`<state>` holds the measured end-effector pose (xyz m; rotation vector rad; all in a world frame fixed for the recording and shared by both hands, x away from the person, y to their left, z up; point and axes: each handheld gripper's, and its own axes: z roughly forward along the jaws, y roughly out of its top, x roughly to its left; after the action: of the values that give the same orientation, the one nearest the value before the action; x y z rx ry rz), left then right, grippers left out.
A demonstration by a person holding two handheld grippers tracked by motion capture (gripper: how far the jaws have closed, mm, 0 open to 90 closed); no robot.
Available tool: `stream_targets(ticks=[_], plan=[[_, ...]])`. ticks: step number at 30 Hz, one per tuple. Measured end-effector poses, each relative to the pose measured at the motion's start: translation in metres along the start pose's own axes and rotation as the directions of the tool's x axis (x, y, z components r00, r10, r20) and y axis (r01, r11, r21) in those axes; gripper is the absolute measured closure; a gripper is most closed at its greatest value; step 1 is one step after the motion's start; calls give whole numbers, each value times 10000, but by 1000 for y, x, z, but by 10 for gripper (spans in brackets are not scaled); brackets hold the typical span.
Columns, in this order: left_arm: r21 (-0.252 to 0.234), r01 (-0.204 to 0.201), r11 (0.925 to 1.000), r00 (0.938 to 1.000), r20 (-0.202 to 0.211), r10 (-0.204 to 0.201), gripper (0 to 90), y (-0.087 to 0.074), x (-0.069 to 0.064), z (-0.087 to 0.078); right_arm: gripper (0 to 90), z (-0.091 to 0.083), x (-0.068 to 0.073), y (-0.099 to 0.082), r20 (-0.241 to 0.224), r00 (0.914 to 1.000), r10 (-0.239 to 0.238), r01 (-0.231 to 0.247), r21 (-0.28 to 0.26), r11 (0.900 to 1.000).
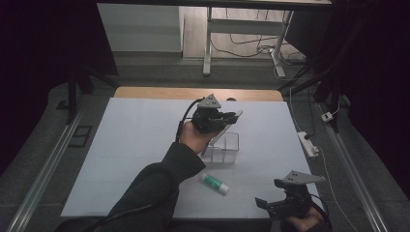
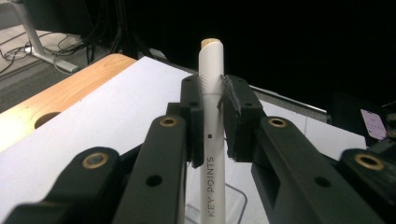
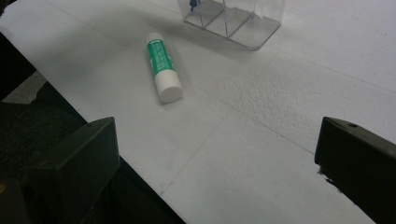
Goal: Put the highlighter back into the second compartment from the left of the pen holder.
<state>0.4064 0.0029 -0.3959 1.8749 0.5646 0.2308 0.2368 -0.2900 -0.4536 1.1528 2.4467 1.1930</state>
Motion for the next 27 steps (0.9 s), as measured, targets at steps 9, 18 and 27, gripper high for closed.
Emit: stream_targets(ticks=[9, 18, 27], plan=[[-211, -323, 9993, 9994, -108, 321, 789, -7, 4, 15, 0, 0, 0, 0, -22, 10000, -48, 48, 6, 10000], [-168, -548, 9984, 9984, -172, 545, 788, -17, 4, 24, 0, 0, 1, 0, -29, 10000, -52, 52, 24, 10000], [207, -421, 9989, 9987, -283, 427, 788, -30, 6, 25, 0, 0, 1, 0, -26, 10000, -95, 95, 49, 9999]])
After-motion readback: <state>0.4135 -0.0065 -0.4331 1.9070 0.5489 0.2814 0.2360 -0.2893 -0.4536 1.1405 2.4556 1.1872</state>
